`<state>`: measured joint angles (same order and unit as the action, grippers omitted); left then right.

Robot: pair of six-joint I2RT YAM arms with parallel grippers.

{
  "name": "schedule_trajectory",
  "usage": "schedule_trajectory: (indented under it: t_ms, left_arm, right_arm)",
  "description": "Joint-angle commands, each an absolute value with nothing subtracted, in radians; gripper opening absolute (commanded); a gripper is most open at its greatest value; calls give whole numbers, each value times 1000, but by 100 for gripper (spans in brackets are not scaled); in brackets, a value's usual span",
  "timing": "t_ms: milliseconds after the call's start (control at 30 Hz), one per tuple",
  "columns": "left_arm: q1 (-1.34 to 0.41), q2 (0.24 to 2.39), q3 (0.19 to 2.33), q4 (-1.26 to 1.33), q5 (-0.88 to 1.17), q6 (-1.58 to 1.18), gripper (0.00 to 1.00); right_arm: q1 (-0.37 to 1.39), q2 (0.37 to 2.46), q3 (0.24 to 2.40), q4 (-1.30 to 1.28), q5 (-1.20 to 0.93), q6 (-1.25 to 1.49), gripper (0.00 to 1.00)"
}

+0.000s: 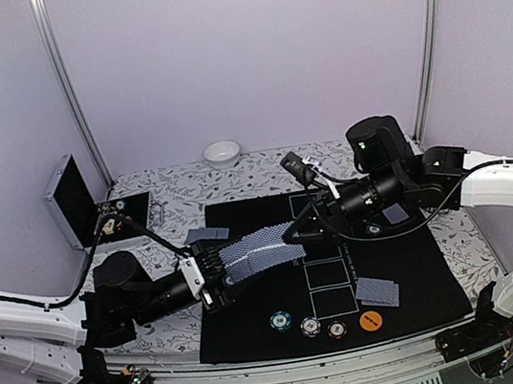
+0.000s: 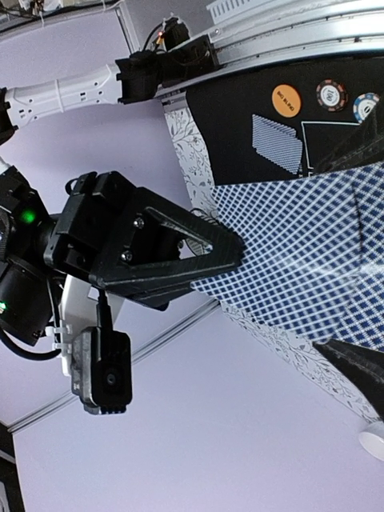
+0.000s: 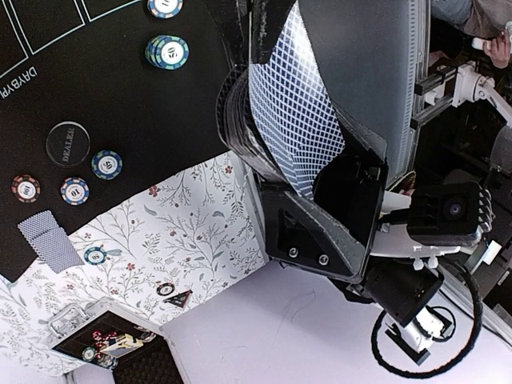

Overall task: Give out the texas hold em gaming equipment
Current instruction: Pick up the poker card from the face-down deck piles, then distribute the poker card in the small blind area.

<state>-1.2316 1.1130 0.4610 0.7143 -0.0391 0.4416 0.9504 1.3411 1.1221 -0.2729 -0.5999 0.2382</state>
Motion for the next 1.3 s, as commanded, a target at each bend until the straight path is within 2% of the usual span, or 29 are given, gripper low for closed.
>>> schedule_trajectory:
  t_ms: [0,400,567,733,867,967,1267]
  left_arm:
    - [-1250,1107,463,761,-71,438,59]
    - [-1250,1116,445,769,-111,433,59]
    - [-1250,1118,445,775,-129,429,59]
    - [-1250,1124,437,793,-137,430,59]
    - [-1249,1122,434,795,-137,424,59]
    - [-1249,1113,425,794,-137,415,59]
    - [-1250,1121,414,815,-138,431,59]
  right_arm:
    - [914,1296,1118,-322,-604,240,4]
    - [821,1215,1154,-365,-670,231,2]
    - [639,1153,1147,-364,-640,284,2]
    - [388,1087,1035,-318,-528,409,2]
    - [243,1069,899,-169,-476,508,2]
    - [190,1081,824,-101,-392,559,2]
    - [106,1114,687,-19,-318,598,2]
